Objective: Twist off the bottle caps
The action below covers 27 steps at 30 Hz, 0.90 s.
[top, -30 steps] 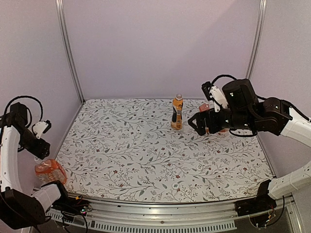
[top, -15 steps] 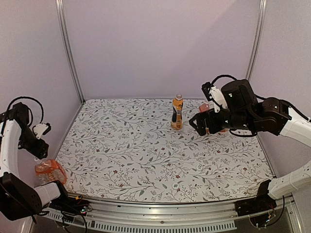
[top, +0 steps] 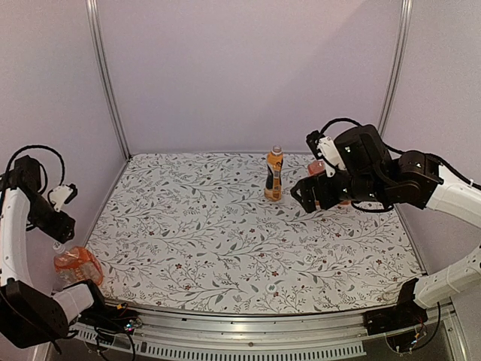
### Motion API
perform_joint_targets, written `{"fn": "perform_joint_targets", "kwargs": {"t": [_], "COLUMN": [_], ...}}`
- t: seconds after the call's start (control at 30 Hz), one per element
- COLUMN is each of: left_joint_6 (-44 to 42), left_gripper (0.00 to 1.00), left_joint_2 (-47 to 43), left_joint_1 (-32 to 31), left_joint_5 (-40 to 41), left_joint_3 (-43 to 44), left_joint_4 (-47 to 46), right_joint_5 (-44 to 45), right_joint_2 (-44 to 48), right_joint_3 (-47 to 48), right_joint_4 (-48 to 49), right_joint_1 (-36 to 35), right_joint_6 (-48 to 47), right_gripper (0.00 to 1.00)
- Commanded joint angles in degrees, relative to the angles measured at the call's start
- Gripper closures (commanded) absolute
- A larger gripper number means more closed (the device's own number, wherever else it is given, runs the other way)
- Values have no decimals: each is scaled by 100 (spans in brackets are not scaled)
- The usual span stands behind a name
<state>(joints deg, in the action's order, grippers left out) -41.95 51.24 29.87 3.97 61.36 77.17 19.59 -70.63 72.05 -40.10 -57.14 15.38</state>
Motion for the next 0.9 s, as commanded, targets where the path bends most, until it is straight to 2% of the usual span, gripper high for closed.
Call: {"fn": "perform_joint_targets", "kwargs": {"t": [0.0, 0.13, 0.27, 0.47, 0.7, 0.87], "left_joint_6": [-34, -181, -37, 89, 497, 701], "left_gripper": [24, 24, 24, 24, 22, 22], "left_joint_2": [-16, 139, 293, -45, -393, -475], "left_joint_1": [48, 53, 41, 40, 43, 39], "left_joint_5": [-353, -353, -3, 605, 482, 1151], "left_joint_3": [110, 319, 620, 634, 882, 579], "left_joint_4": [1879, 1972, 1978, 1980, 1986, 1987], "right_joint_5": [-25, -131, -180, -209, -81, -13], "right_joint_2": [-94, -192, -241, -118, 56, -49], "right_joint_3": [239, 301, 199, 130, -39, -51], "right_joint_4": [-33, -17, 9, 25, 56, 63], "right_joint_1": [-51, -51, -50, -48, -46, -46], "right_joint_6": [-82, -22, 50, -24, -129, -282], "right_gripper": [1, 1, 1, 1, 1, 1]}}
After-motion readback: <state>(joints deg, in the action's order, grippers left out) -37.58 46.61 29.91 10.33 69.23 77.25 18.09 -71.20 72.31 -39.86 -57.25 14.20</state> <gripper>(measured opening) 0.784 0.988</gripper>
